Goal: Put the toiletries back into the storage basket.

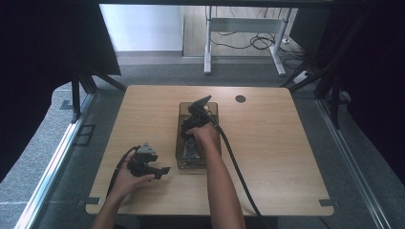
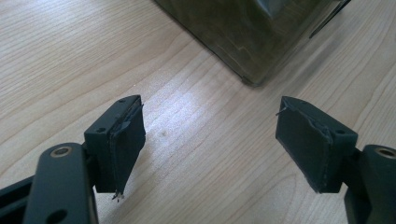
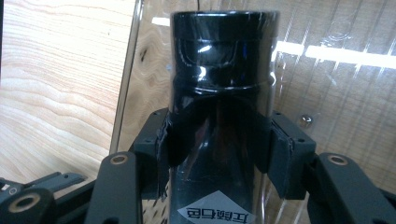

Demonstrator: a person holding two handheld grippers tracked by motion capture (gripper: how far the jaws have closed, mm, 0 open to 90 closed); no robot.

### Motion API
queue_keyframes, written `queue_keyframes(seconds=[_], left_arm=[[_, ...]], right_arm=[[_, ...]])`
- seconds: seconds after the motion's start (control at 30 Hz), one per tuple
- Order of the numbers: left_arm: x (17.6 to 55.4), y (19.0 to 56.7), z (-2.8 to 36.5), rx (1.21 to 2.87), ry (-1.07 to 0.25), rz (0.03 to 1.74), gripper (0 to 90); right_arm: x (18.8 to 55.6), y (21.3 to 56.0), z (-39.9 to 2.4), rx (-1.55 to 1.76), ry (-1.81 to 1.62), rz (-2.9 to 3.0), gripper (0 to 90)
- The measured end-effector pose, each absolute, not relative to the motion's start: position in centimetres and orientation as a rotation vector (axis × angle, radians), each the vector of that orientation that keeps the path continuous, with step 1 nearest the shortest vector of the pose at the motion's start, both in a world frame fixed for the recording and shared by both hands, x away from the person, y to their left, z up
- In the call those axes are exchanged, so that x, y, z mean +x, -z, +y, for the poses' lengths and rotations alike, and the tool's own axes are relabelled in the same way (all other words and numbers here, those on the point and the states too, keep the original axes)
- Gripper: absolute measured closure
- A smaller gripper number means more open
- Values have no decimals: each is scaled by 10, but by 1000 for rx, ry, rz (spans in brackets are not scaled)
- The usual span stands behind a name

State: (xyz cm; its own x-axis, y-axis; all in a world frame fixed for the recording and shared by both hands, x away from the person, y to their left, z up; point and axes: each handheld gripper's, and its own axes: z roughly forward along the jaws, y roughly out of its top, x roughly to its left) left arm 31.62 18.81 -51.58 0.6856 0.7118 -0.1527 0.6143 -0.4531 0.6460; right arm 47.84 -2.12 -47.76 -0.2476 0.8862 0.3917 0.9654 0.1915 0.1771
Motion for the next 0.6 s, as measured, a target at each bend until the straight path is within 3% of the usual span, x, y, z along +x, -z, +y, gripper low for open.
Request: queue_keyframes(seconds=[0.6], left_arm=[[317, 517, 186, 2216, -176, 1006, 244]], right_arm=[[474, 496, -22, -1799, 539, -2214, 464]])
